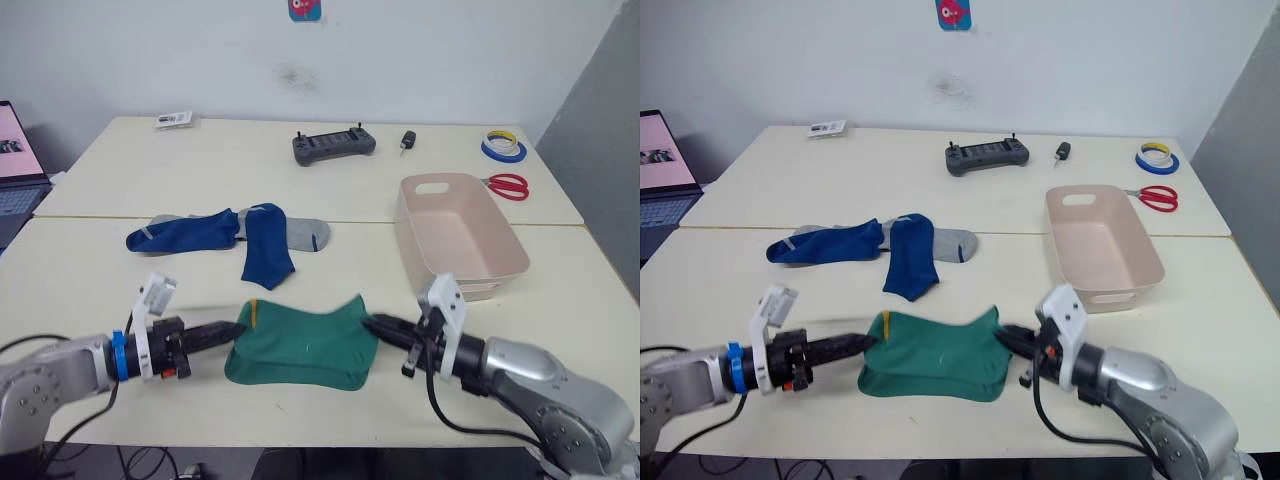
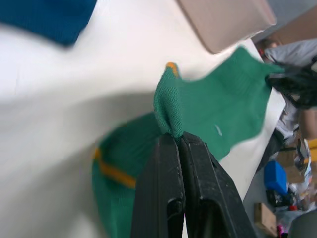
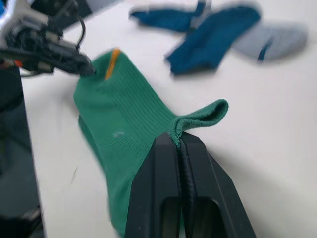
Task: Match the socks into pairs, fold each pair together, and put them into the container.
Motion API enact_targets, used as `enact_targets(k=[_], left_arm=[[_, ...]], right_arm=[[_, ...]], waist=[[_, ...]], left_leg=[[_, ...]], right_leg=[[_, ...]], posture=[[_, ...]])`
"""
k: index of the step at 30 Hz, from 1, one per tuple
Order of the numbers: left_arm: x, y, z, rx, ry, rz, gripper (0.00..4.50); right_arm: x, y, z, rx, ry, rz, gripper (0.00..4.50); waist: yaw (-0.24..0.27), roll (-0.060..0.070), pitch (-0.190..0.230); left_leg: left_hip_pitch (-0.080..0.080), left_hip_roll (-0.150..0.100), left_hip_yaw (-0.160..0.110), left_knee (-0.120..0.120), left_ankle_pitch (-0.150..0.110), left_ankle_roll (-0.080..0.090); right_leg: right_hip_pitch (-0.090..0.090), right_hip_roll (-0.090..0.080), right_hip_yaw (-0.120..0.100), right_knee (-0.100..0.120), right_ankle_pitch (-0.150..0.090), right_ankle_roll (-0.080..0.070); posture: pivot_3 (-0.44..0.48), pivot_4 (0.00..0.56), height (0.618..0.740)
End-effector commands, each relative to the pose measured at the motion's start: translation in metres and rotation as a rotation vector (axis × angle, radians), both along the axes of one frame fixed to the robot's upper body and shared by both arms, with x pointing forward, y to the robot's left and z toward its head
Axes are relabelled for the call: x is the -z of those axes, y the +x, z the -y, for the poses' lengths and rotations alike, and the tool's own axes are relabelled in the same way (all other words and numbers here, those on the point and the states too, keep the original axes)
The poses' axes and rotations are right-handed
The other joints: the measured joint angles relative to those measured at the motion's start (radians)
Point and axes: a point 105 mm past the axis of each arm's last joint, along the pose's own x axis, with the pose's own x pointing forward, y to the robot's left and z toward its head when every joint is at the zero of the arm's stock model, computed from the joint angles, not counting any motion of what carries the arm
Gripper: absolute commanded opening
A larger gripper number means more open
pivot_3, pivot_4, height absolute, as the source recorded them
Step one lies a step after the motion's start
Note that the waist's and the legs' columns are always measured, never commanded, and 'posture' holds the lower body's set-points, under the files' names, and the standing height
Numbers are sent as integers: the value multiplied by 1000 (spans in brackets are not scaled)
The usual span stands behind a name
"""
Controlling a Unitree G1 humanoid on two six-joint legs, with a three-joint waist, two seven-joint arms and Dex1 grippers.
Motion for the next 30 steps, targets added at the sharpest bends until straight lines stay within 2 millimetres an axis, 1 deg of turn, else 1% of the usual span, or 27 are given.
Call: enact_targets(k=[1, 4, 6, 10, 14, 20, 24, 27, 30], left_arm=[[6, 0, 1, -23, 33, 30, 0], [23, -4, 0, -54, 48, -5, 0], [30, -5, -2, -74, 57, -16, 0], [33, -4, -4, -93, 62, -21, 0], [35, -10, -6, -96, 66, -37, 0], [40, -13, -4, -98, 79, -46, 0], [42, -8, -7, -146, 103, -28, 0], [40, -5, -9, -165, 138, 20, 682], [32, -6, -10, -179, 150, 77, 1551]], right_arm=[[2, 2, -4, 2, -24, 53, 48], [14, 5, -3, 24, -50, 39, 48], [19, 6, -3, 28, -67, 37, 48], [23, 8, -1, 34, -80, 44, 48], [23, 14, 2, 58, -94, 59, 48], [26, 16, 4, 50, -121, 57, 48], [25, 16, 3, 55, -112, 48, 48], [23, 17, 4, 61, -115, 66, 755], [18, 18, 4, 70, -104, 87, 1774]], waist=[[0, 0, 0], [1, 0, 0], [1, 0, 0], [2, 0, 0], [1, 0, 0], [1, 0, 0], [1, 0, 0], [2, 0, 0], [2, 0, 0]], left_leg=[[0, 0, 0, 0, 0, 0], [0, 0, 0, 0, 0, 0], [0, 0, 0, 0, 0, 0], [-1, 0, 0, 0, 0, 0], [0, 0, 0, 0, 0, 0], [0, 0, 0, 0, 0, 0], [0, 0, 0, 0, 0, 0], [0, 0, 0, 0, 0, 0], [0, 0, 0, 0, 0, 0]], right_leg=[[0, 0, 0, 0, 0, 0], [0, 0, 0, 0, 0, 0], [0, 0, 0, -1, 0, 0], [0, 0, 0, -1, 0, 0], [0, 0, 0, -1, 0, 0], [0, 0, 0, -1, 0, 0], [0, 0, 0, -1, 0, 0], [0, 0, 0, -1, 0, 0], [0, 0, 0, -1, 0, 0]], posture=[[0, 150, 740], [0, 150, 740], [0, 150, 740], [0, 150, 740], [0, 150, 740], [0, 150, 740], [0, 150, 740], [0, 150, 740], [0, 150, 740]])
